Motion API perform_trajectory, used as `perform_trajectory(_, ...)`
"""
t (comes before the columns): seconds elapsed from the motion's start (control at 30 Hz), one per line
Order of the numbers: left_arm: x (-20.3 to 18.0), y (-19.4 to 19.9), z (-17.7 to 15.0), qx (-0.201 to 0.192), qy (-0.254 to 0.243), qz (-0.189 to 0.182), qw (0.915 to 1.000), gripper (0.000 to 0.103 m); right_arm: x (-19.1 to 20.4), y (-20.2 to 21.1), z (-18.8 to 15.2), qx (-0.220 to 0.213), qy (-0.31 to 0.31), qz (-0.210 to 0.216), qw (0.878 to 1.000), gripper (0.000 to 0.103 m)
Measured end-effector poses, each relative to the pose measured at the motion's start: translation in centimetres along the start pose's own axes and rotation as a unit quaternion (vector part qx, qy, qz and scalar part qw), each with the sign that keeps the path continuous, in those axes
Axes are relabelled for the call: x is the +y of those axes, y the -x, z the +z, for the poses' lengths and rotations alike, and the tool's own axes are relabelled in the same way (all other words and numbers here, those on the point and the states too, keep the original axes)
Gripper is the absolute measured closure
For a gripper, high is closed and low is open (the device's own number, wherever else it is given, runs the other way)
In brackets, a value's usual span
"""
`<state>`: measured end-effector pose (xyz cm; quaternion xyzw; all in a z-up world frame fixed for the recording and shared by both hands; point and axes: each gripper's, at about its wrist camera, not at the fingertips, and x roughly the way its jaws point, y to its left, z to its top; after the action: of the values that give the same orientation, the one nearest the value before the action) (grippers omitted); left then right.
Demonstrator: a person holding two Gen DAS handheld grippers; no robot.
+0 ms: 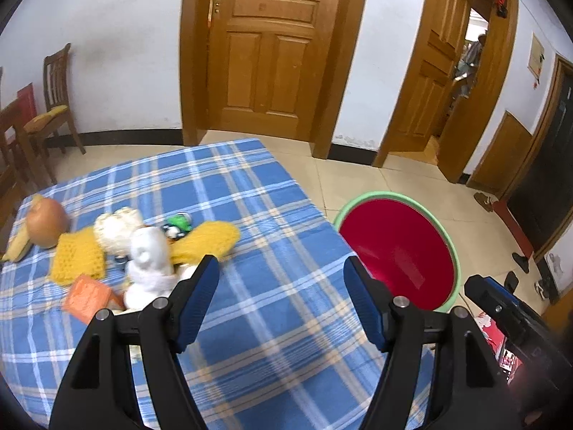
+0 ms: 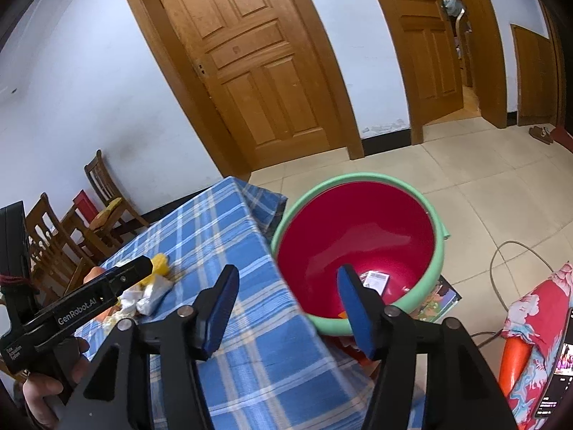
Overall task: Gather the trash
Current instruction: 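Move both grippers back over the table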
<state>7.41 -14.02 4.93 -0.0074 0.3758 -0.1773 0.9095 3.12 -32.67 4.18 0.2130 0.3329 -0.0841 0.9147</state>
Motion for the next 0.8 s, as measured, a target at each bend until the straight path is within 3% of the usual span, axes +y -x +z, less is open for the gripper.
perform_trajectory(0.8, 11.2, 4.3, -2.4, -0.02, 0.085, 0.085, 0.9926, 0.03, 5.0, -1.2, -2.2, 0.025, 0.017, 0.023, 0.999, 0.038)
